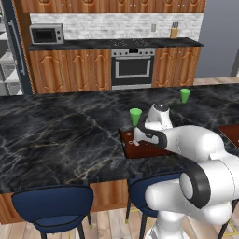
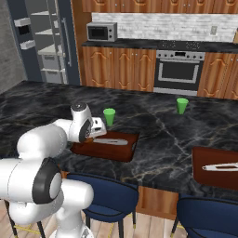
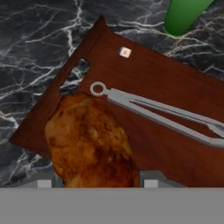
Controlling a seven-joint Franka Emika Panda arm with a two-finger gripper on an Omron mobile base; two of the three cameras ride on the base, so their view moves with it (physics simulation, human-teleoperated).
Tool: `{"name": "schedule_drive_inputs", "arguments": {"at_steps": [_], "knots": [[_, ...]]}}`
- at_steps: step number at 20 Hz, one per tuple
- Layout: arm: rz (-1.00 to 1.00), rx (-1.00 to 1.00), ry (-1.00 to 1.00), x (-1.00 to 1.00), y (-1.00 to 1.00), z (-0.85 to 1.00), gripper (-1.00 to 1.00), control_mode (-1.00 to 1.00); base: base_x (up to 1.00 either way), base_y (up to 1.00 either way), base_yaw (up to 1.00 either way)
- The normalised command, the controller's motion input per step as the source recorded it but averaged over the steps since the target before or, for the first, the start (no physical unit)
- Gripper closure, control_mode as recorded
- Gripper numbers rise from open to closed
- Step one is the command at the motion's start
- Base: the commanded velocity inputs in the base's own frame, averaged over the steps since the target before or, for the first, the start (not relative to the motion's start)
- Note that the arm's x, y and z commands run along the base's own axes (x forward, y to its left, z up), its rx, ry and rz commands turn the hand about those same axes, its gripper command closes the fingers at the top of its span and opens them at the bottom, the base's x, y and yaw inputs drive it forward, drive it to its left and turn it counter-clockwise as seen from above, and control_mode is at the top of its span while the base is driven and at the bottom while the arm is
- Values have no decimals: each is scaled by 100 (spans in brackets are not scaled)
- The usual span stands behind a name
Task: Gather the cucumber and carrot from the fridge and place them on a tray on the dining counter. Then gather the chicken drumstick and fish from the fridge and place them on the other tray.
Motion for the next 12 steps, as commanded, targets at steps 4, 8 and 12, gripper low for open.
{"name": "schedule_drive_inputs", "arguments": {"at_steps": [4,8,12], "knots": [[0,0,4,25,0,-21,100,-100,0,0,0],[0,0,3,27,0,-25,100,-100,0,0,0],[0,0,2,29,0,-25,100,-100,0,0,0]]}}
